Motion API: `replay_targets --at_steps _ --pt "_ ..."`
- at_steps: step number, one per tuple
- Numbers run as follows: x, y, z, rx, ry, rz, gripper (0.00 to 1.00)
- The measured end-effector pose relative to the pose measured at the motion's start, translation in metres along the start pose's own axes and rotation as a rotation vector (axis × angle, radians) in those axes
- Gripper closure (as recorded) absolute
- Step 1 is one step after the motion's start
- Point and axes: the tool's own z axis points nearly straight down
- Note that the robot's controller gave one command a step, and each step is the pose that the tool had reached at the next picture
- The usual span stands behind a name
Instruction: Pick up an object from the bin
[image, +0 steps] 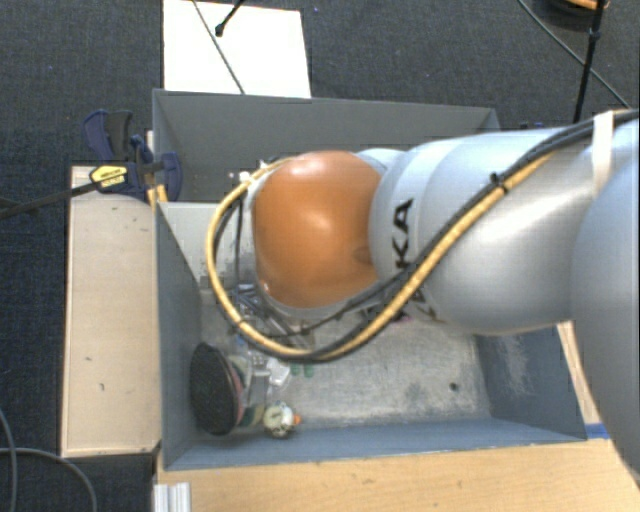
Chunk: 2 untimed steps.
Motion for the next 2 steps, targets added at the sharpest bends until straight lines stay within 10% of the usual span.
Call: replay_targets --at_steps 1,2 --pt "-0.006 -0.029 0.126 -0.001 -0.008 -0.201 0.0" --pt "-0.003 -0.021 0.141 -0.003 -0.026 -0.28 0.0"
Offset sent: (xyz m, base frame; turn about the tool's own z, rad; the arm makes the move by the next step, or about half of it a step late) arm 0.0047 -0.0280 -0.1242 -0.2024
